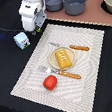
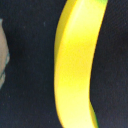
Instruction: Interact with the objects in diverse but meaningful ways.
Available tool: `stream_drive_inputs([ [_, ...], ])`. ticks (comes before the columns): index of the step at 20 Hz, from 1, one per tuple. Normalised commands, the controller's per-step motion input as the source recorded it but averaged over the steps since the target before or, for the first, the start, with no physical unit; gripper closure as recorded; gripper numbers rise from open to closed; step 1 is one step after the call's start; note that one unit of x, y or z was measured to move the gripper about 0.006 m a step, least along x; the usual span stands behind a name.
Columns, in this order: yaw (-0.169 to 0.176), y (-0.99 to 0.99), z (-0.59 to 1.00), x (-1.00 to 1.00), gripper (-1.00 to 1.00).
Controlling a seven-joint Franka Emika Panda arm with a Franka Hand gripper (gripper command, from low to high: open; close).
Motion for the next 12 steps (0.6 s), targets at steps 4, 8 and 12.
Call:
stream_drive_inputs([
  [4,0.000,0.00,-0.36,-0.37,1.00],
  [8,0.000,0.00,-0.12,-0.30,1.00],
  [12,0.068,0.01,0.55,-0.30,1.00],
])
